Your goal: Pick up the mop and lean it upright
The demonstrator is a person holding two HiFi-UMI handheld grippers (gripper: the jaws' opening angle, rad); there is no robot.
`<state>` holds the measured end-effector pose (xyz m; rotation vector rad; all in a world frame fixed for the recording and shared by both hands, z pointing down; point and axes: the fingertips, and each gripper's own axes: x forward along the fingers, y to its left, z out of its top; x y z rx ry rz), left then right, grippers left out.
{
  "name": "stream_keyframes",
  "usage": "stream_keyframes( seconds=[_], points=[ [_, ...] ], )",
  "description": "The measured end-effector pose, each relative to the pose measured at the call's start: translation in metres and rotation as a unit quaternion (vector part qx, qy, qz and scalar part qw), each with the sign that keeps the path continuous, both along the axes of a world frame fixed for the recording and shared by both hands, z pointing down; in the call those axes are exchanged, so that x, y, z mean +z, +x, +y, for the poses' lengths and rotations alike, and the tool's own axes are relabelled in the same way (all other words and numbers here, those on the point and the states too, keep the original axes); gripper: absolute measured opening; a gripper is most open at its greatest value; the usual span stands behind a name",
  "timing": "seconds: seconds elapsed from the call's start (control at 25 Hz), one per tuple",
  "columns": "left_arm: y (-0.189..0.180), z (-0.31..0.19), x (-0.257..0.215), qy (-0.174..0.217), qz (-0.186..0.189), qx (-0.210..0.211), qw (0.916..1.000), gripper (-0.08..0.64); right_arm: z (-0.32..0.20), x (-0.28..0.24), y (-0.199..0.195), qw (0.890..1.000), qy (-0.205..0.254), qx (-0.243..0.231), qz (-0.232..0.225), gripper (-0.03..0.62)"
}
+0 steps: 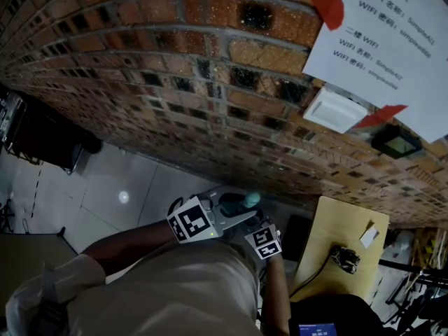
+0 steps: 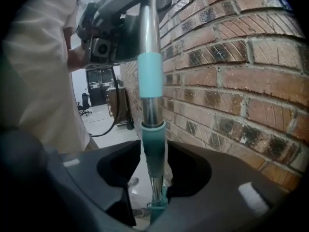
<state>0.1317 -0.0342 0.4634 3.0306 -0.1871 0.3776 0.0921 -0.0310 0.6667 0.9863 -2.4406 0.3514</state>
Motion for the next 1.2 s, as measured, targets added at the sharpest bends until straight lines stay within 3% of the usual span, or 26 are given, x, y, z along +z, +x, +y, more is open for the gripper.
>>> stream_keyframes(
  seconds=[0.12,0.64,0.88,1.2],
  points=[
    [-0.002,-0.005,0.015,-0.002,-0.017,-0.025,0.9995,0.118,0.000,0.000,0.008,1.000,-0.006,0.017,-0.011,0.202],
    [-0.019,-0.038,0.062,-0.003,-0.064,-0.111,0.9917,0.118,0.019,0.013,0.046,0.995,-0.032,0.085,-0.035,0.202],
    [-0.027,-0.045,0.088,-0.009,-0.083,-0.126,0.9884,0.118,0.029,0.021,0.055,0.992,-0.048,0.106,-0.045,0.198],
    [-0.041,-0.069,0.126,-0.031,-0.102,-0.183,0.9774,0.118,0.031,0.021,0.054,0.990,-0.053,0.115,-0.056,0.186]
  ],
)
